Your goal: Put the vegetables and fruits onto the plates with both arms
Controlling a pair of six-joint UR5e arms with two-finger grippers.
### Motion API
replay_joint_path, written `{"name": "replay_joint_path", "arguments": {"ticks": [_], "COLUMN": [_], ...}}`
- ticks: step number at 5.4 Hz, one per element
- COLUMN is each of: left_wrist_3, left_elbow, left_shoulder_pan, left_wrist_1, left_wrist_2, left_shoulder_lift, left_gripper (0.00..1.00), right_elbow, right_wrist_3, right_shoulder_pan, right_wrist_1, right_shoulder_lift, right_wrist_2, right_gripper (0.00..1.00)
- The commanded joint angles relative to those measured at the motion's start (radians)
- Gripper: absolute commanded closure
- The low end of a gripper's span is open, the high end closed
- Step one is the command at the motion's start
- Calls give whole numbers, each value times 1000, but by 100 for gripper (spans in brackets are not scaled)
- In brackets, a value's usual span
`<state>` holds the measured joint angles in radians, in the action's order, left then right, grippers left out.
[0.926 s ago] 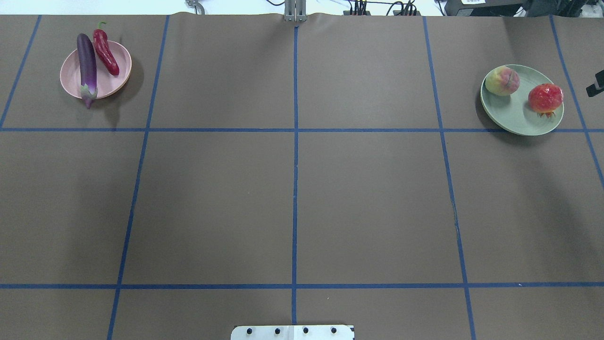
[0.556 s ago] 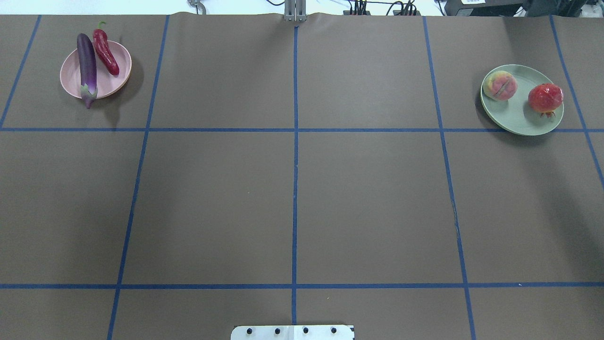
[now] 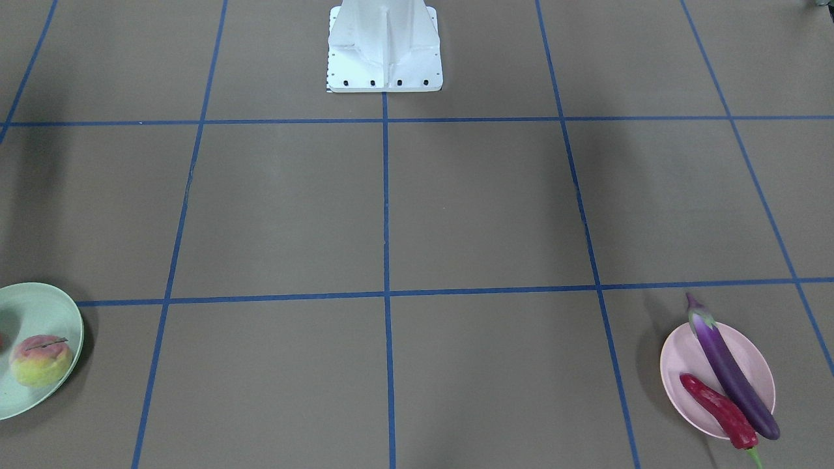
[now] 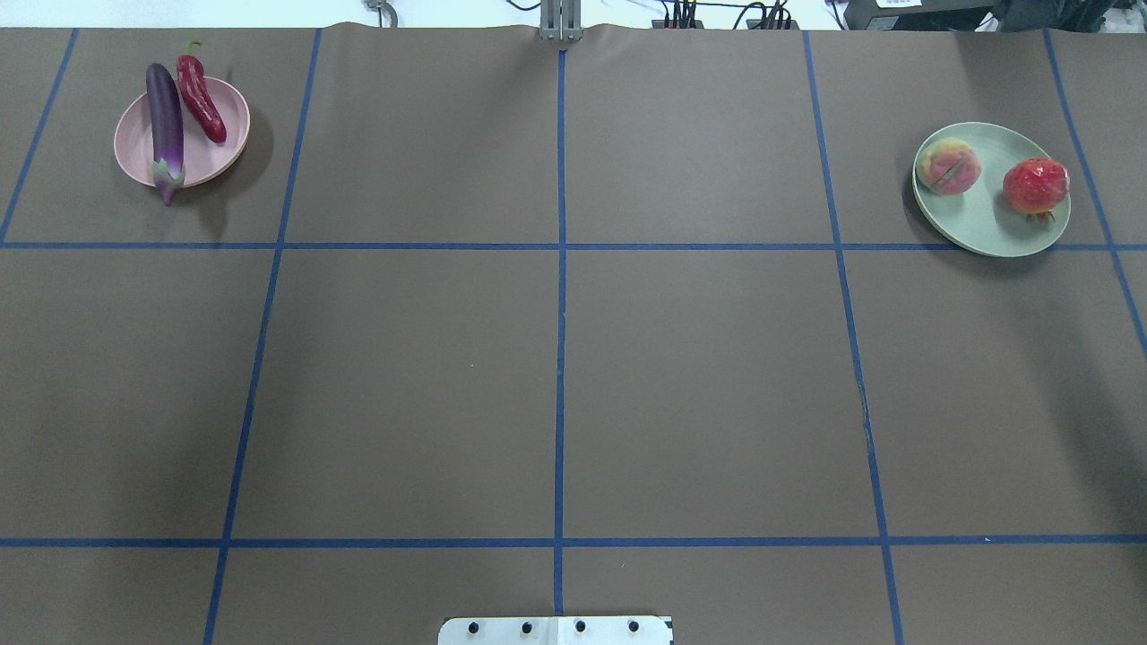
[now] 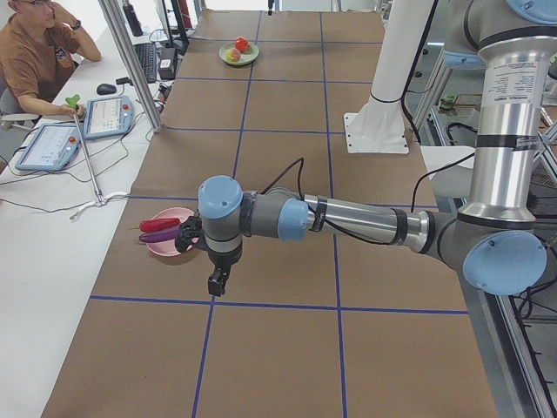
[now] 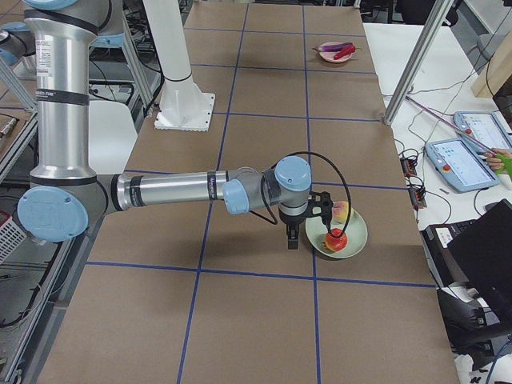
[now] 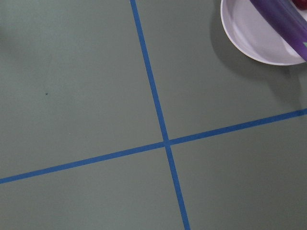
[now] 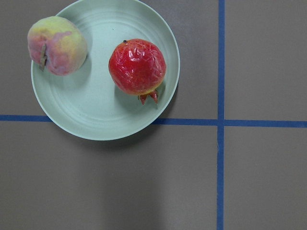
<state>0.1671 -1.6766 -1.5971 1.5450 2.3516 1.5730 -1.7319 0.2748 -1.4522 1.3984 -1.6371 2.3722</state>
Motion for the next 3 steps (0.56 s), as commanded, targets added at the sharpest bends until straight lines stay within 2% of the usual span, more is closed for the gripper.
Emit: {"name": "replay_joint_path", "arguments": {"ticks": [1,3], "left_wrist_3": [5,5], "left_elbow": [6,8], "left_shoulder_pan": [-9,-9], "left_wrist_1": [10,10], "left_wrist_2": [61,57], "left_shoulder_lift": [-71,-74], "left_gripper": [0,0], "right_elbow": [-1,-4], "right_wrist_3": [0,0], "right_shoulder_pan": [-31,-45], "right_wrist_1": [5,5], "right_shoulder_lift": [-21,-42], "right_wrist_2": [48,55], "right_gripper": [0,0]}}
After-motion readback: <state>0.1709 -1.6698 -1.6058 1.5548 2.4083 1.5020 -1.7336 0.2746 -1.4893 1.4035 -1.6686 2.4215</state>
